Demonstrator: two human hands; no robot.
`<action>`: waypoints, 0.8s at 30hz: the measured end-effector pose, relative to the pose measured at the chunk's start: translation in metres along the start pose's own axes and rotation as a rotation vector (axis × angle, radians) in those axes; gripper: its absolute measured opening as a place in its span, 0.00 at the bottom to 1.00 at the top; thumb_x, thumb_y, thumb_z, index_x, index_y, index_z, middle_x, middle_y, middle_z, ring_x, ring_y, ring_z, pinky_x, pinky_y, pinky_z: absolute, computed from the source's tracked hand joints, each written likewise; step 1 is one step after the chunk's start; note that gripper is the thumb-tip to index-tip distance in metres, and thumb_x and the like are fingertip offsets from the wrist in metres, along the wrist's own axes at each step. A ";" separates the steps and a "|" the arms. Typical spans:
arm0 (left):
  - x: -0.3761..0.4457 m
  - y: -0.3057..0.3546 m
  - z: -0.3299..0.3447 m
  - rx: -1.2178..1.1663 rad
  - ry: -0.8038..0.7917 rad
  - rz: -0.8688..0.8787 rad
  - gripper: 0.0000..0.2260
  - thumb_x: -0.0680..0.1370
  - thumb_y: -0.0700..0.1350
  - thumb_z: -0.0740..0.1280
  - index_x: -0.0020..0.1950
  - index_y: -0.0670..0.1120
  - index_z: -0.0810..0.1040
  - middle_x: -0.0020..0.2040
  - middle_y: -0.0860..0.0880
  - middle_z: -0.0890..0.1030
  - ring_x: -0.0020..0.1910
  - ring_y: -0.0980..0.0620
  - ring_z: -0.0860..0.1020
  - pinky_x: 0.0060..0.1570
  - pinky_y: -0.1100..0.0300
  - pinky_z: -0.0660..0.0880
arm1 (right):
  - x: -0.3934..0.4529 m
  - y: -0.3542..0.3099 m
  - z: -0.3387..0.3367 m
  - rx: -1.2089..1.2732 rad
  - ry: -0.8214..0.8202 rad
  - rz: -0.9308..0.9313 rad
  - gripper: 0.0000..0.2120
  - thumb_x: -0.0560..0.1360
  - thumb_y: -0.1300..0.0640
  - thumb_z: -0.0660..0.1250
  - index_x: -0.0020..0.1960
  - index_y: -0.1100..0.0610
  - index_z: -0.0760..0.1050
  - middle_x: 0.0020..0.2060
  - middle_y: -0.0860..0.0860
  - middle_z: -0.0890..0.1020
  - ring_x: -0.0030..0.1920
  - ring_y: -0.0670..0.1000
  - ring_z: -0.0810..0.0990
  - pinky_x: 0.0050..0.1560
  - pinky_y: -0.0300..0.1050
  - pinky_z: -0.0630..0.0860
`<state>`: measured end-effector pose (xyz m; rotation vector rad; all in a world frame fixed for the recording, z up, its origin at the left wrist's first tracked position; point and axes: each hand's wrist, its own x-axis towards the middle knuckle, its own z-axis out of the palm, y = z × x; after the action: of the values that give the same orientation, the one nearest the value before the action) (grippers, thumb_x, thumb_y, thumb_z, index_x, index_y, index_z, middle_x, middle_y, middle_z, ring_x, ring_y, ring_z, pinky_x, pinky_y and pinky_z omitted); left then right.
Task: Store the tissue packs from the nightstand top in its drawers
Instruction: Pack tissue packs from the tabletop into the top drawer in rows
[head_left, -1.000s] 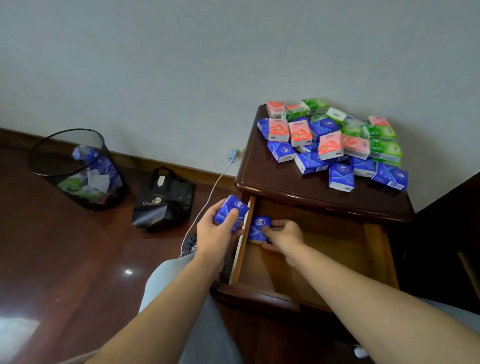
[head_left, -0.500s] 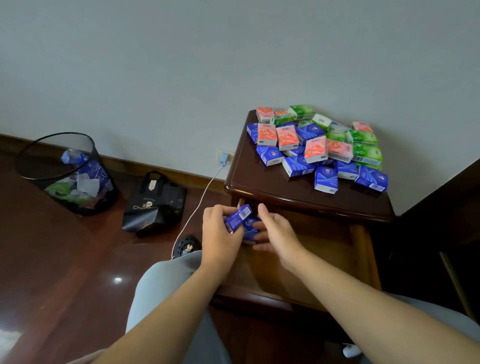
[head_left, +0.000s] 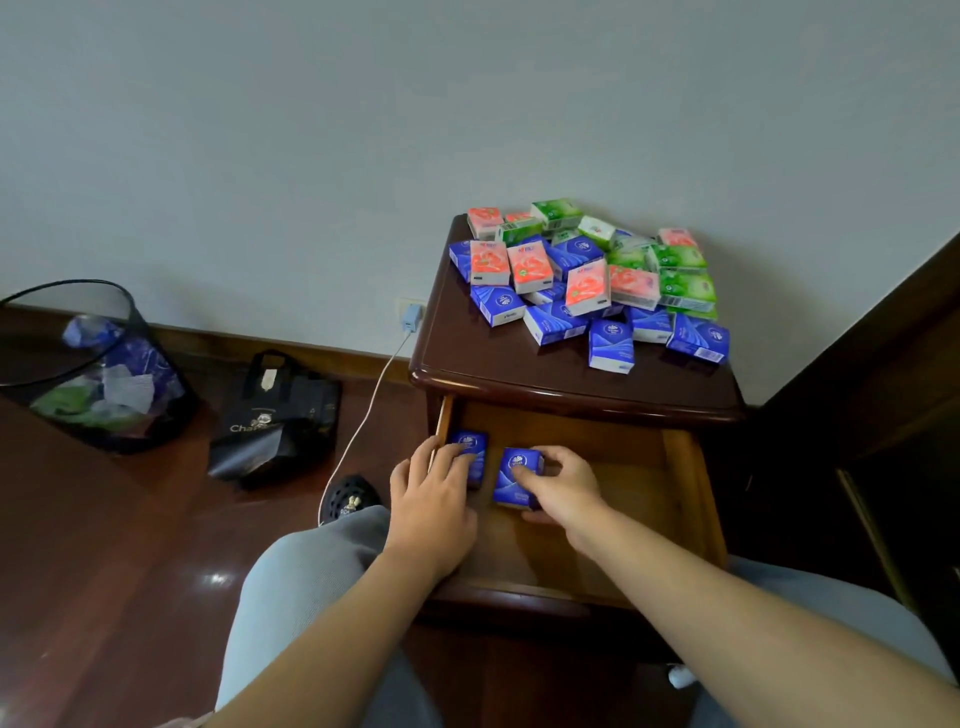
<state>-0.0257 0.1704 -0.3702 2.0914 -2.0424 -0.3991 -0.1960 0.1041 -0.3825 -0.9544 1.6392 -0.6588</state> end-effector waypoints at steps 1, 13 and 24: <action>0.002 -0.002 0.002 -0.001 -0.031 -0.012 0.28 0.80 0.48 0.62 0.80 0.54 0.63 0.81 0.55 0.61 0.83 0.49 0.48 0.79 0.46 0.51 | 0.002 0.002 0.002 -0.030 0.016 -0.005 0.20 0.76 0.56 0.77 0.66 0.50 0.76 0.58 0.51 0.82 0.49 0.54 0.86 0.38 0.49 0.86; 0.010 -0.004 0.013 0.351 -0.141 0.180 0.32 0.83 0.52 0.57 0.85 0.49 0.49 0.85 0.49 0.53 0.83 0.49 0.51 0.79 0.36 0.43 | 0.020 -0.001 0.018 -0.156 0.122 -0.080 0.22 0.77 0.57 0.77 0.69 0.53 0.76 0.53 0.52 0.81 0.50 0.56 0.86 0.38 0.51 0.87; 0.011 -0.004 0.014 0.323 -0.169 0.172 0.35 0.82 0.52 0.60 0.85 0.48 0.48 0.85 0.49 0.52 0.81 0.49 0.53 0.79 0.38 0.50 | 0.022 -0.004 0.025 -0.204 0.121 -0.076 0.22 0.77 0.55 0.76 0.69 0.51 0.76 0.57 0.52 0.81 0.55 0.56 0.85 0.40 0.49 0.87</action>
<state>-0.0263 0.1607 -0.3854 2.0879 -2.5097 -0.2379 -0.1731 0.0846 -0.3976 -1.1477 1.8104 -0.6191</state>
